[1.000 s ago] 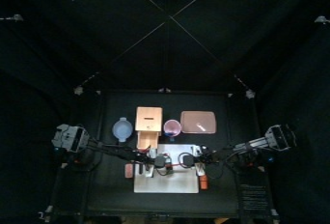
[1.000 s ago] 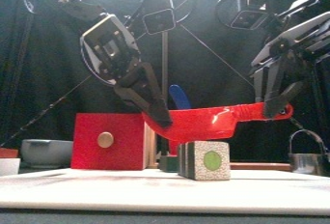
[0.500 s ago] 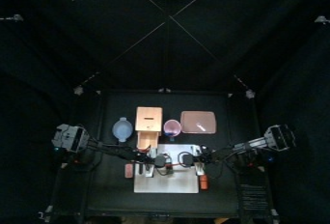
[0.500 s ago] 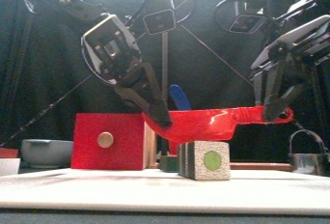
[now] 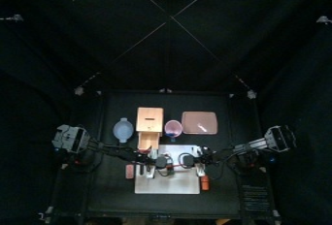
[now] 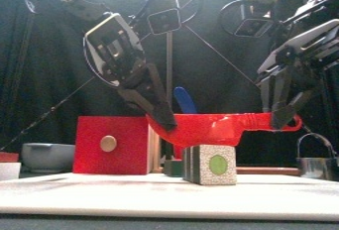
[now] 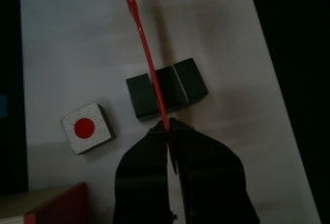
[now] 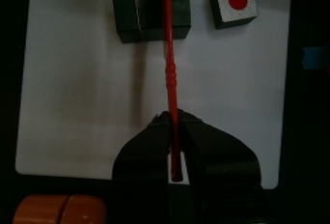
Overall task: Place sushi on board then cut the sushi with the knife then place the pieces on the plate
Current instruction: Cut the sushi into 4 pieces
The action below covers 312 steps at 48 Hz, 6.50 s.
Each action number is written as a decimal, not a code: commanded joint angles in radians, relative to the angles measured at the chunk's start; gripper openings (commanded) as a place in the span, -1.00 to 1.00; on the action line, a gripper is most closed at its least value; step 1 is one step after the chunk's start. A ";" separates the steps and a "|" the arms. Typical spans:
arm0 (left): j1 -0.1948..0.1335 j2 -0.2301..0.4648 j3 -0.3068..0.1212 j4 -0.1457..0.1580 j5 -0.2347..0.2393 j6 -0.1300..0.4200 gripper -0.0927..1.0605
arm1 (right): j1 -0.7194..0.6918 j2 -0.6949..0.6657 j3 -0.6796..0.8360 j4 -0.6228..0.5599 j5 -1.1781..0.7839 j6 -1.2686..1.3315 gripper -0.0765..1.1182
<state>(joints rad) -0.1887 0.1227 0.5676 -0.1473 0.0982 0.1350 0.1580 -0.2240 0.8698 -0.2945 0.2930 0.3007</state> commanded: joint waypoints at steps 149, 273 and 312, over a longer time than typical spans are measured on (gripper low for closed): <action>-0.034 0.048 -0.015 -0.034 -0.021 0.003 -0.31 | -0.012 0.106 -0.069 0.003 -0.026 -0.002 -0.16; -0.078 -0.023 -0.035 -0.028 -0.069 0.006 -0.31 | 0.044 0.023 -0.107 0.023 0.031 -0.008 -0.17; -0.078 0.003 -0.018 -0.031 -0.069 0.006 -0.31 | 0.032 0.055 -0.100 0.025 0.017 -0.003 -0.17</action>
<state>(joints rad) -0.2592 0.1350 0.5676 -0.1810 0.0522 0.1350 0.2178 -0.1565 0.8007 -0.2623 0.3267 0.2976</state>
